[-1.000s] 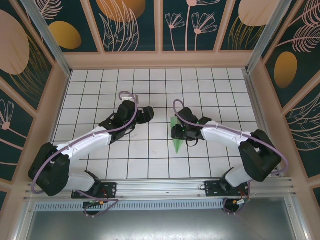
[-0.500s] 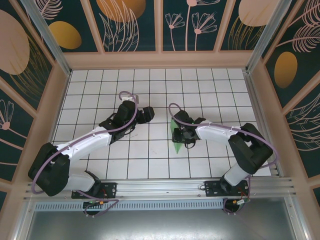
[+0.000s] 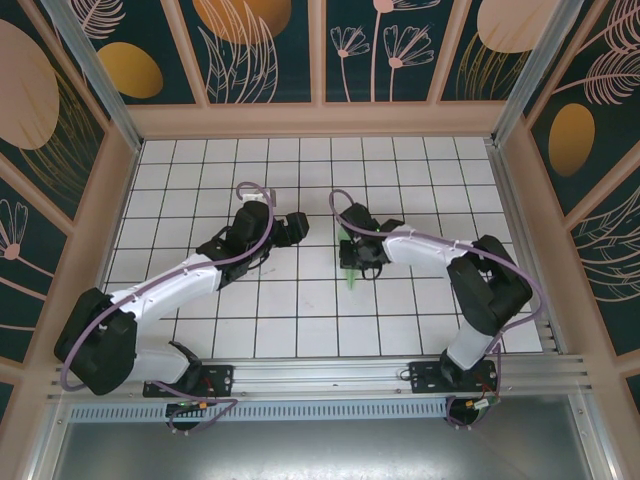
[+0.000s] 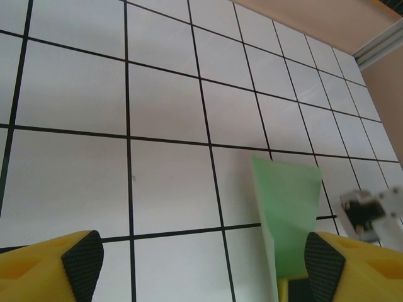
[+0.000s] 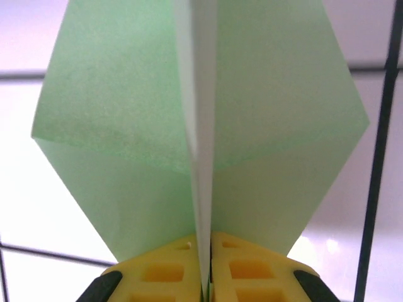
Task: Fold a paper plane with a square sheet of paper (fold left side to right side)
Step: Pick up the paper plane at the center of the table, then place the paper plane at the center of the table.
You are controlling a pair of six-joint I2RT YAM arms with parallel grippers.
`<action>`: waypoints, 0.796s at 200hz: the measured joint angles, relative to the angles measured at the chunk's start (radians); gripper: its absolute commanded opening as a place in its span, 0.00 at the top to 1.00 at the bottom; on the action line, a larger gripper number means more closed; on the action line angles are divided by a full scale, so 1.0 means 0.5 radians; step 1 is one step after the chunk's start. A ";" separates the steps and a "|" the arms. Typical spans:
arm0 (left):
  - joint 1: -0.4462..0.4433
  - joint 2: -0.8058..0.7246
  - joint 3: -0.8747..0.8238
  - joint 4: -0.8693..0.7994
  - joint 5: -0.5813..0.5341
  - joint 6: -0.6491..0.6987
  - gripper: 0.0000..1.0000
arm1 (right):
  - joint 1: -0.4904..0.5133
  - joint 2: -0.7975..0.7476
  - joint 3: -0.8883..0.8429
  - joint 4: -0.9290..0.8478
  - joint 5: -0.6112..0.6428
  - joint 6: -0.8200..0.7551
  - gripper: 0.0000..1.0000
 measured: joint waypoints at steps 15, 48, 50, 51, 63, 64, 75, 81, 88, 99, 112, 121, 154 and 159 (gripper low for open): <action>0.000 -0.010 0.000 -0.001 -0.006 0.002 0.11 | -0.063 0.077 0.134 -0.021 0.012 -0.073 0.88; 0.000 -0.038 -0.007 -0.008 -0.008 0.008 0.08 | -0.201 0.363 0.494 -0.122 0.014 -0.236 0.89; 0.000 -0.039 -0.007 -0.009 -0.007 0.008 0.08 | -0.210 0.380 0.513 -0.130 0.014 -0.243 0.89; 0.000 -0.040 -0.007 -0.009 -0.008 0.008 0.08 | -0.212 0.385 0.520 -0.134 0.014 -0.246 0.89; 0.000 -0.045 -0.010 -0.016 -0.007 0.009 0.07 | -0.250 0.475 0.629 -0.187 0.014 -0.288 0.89; 0.000 -0.045 -0.010 -0.016 -0.007 0.009 0.07 | -0.253 0.478 0.635 -0.190 0.014 -0.289 0.89; 0.000 -0.050 -0.014 -0.022 -0.007 0.010 0.07 | -0.278 0.536 0.707 -0.232 0.014 -0.320 0.89; 0.000 -0.053 -0.018 -0.024 -0.008 0.011 0.06 | -0.285 0.556 0.735 -0.253 0.014 -0.332 0.89; 0.000 -0.056 -0.018 -0.031 -0.007 0.015 0.06 | -0.290 0.575 0.764 -0.277 0.014 -0.344 0.89; 0.000 -0.058 -0.018 -0.037 -0.007 0.016 0.06 | -0.291 0.591 0.790 -0.307 0.013 -0.368 0.89; 0.000 -0.058 -0.019 -0.038 -0.007 0.019 0.05 | -0.291 0.603 0.811 -0.337 -0.004 -0.385 0.89; 0.000 -0.058 -0.019 -0.038 -0.007 0.023 0.05 | -0.289 0.613 0.825 -0.352 -0.015 -0.393 0.89; 0.000 -0.058 -0.019 -0.039 -0.006 0.023 0.04 | -0.288 0.704 0.914 -0.398 -0.055 -0.426 0.89; 0.000 -0.058 -0.019 -0.039 -0.006 0.023 0.04 | -0.288 0.719 0.922 -0.401 -0.060 -0.430 0.88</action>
